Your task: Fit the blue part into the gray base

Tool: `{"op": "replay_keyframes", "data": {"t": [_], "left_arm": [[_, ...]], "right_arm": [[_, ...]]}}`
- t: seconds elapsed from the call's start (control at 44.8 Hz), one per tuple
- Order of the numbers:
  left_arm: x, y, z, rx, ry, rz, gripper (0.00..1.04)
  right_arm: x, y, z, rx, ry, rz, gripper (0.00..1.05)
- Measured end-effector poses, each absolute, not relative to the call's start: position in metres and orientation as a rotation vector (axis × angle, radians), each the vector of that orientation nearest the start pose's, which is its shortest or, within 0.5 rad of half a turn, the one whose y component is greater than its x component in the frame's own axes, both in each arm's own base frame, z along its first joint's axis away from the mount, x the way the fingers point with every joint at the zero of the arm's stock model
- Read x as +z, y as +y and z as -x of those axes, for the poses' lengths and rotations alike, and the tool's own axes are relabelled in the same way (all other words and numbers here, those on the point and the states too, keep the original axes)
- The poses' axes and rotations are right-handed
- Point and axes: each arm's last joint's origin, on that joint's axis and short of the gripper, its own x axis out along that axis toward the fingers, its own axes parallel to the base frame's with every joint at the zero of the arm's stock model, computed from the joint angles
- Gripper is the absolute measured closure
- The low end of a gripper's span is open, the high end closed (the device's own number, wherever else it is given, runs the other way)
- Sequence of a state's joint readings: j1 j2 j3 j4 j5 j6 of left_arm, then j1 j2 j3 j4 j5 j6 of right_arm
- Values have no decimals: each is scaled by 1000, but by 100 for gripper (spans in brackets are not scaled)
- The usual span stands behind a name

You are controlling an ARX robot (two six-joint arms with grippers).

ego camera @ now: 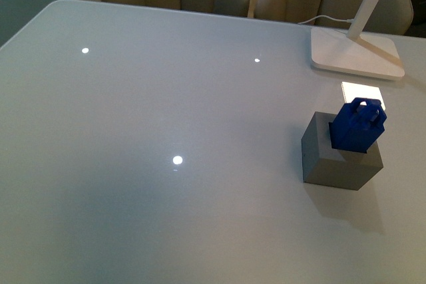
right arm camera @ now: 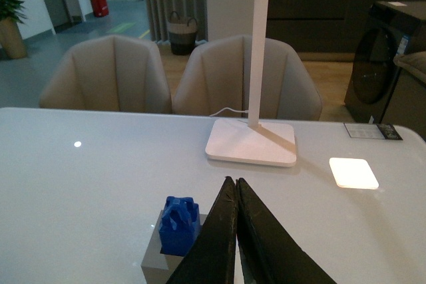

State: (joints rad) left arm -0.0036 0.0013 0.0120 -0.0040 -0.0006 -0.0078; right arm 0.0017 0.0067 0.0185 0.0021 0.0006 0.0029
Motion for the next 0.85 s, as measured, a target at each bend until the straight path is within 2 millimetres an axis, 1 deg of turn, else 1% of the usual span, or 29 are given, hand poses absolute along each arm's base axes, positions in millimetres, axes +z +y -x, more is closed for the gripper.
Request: {"op": "replay_keyframes", "data": {"t": [0.022, 0.045, 0.067, 0.179, 0.201, 0.335, 0.357, 0.446, 0.469, 0.58, 0.647, 0.848], "left_arm": [[167, 0, -97, -3, -7, 8, 7], [167, 0, -97, -3, -7, 8, 7], [167, 0, -97, -3, -6, 8, 7], [167, 0, -97, -3, -7, 8, 7], [167, 0, -97, -3, -7, 8, 7], [167, 0, -97, -3, -7, 8, 7], [167, 0, -97, -3, -7, 8, 7], [167, 0, -97, -3, -7, 8, 7], [167, 0, -97, -3, -7, 8, 7], [167, 0, -97, -3, -7, 8, 7], [167, 0, -97, -3, -7, 8, 7], [167, 0, -97, -3, -7, 8, 7]], "right_arm": [[170, 0, -97, 1, -14, -2, 102], [170, 0, -97, 1, -14, -3, 99], [170, 0, -97, 1, -14, -3, 93], [169, 0, -97, 1, -14, -3, 76], [169, 0, -97, 1, -14, -3, 71], [169, 0, -97, 1, -14, -2, 49], [169, 0, -97, 1, -14, -3, 44], [169, 0, -97, 1, -14, -3, 30], [169, 0, -97, 1, -14, -3, 25], [169, 0, -97, 2, -14, -3, 8], [169, 0, -97, 2, -14, -3, 9], [169, 0, -97, 1, -14, -3, 9]]}}
